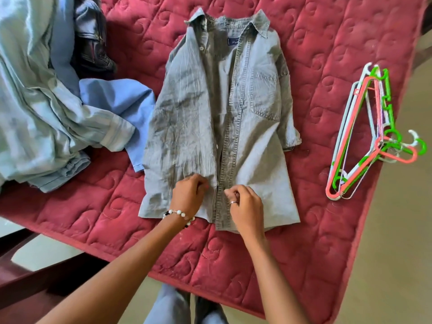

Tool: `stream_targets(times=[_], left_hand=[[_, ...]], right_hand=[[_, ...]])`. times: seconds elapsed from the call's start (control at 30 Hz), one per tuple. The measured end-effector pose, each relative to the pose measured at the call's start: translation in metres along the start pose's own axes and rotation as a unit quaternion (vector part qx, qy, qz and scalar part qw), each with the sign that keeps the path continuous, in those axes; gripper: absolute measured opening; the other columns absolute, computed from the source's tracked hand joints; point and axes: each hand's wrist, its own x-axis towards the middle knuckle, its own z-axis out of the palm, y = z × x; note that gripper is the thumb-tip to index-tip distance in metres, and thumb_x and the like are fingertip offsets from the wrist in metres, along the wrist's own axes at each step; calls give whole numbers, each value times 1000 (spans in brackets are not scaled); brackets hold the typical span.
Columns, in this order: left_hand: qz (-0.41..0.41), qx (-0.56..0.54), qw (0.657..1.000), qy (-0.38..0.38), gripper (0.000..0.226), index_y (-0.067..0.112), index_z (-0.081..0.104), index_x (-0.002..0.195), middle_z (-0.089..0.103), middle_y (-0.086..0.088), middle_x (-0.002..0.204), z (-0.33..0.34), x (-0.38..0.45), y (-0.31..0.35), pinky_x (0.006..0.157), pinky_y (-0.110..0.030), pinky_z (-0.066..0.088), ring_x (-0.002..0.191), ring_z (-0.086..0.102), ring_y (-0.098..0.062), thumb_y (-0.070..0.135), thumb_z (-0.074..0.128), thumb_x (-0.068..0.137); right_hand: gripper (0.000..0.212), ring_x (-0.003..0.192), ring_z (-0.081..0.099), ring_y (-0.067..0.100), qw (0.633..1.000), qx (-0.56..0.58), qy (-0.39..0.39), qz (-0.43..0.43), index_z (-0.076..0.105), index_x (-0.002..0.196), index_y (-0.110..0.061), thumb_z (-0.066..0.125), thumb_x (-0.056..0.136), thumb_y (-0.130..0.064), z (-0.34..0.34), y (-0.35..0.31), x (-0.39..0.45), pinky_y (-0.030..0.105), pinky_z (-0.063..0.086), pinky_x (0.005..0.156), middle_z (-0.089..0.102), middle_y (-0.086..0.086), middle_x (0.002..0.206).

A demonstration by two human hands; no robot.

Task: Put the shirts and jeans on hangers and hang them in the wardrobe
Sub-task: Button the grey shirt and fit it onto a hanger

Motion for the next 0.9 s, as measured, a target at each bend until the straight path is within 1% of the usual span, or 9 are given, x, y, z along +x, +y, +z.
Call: stream_targets(times=[0.1,0.17,0.23,0.33,0.43,0.57,0.7,0.8,0.9], left_hand=[[-3,-22,999,46,15,16,62,98,68,-2,87,9,2,-2,64,-34,48,78,63,-23,22,66,85],[-47,-24,997,53,34,20,54,110,64,-2,95,20,1,0,67,-36,48,84,60,-24,34,69,83],[-96,-10,994,47,44,19,48,118,59,-10,106,29,0,6,73,-42,48,91,59,-33,37,68,84],[-112,27,991,66,36,17,49,117,50,-16,108,35,-1,13,77,-47,46,92,54,-41,30,64,87],[-87,58,990,97,25,17,58,112,49,-17,106,37,-4,16,69,-48,47,93,50,-40,24,61,88],[-73,109,985,113,19,14,63,103,54,-16,102,36,-5,10,56,-47,49,95,51,-39,23,64,86],[-96,149,982,69,23,13,67,99,61,-10,102,30,2,2,62,-44,48,101,53,-34,33,59,90],[-120,49,990,58,20,21,73,96,67,-3,96,21,11,-2,69,-37,50,97,59,-26,35,62,88],[-147,-101,984,16,16,17,76,94,74,-4,85,10,14,-4,71,-27,51,82,67,-19,28,70,85]], right_hand=[[5,85,61,30,1000,6,-10,-5,66,90,-8,66,85,-10,17,-9,14,39,48,73,66,10,89],[15,91,59,29,999,-37,-20,13,65,96,-9,69,81,-10,32,-12,16,38,47,78,65,11,95],[22,89,60,30,991,-125,-10,44,62,94,-12,74,75,-10,46,-9,13,39,50,74,64,10,92],[27,82,61,32,980,-173,17,94,60,89,-12,78,69,-6,56,-4,6,39,52,68,63,11,87],[22,85,60,35,987,-128,21,100,64,89,-8,77,70,-11,53,-1,5,42,51,73,64,14,89],[7,79,62,35,992,-12,79,100,73,83,-8,66,81,-5,40,-3,6,35,45,65,67,14,81],[9,67,58,19,980,134,58,134,73,81,-8,66,86,-9,36,-6,1,19,37,61,65,1,70],[7,63,55,11,974,180,35,134,72,86,-7,66,88,-11,37,-14,-1,15,39,59,62,-5,68],[12,68,58,5,963,218,31,156,73,98,-6,67,87,-9,40,-17,2,9,44,63,65,-4,77]])
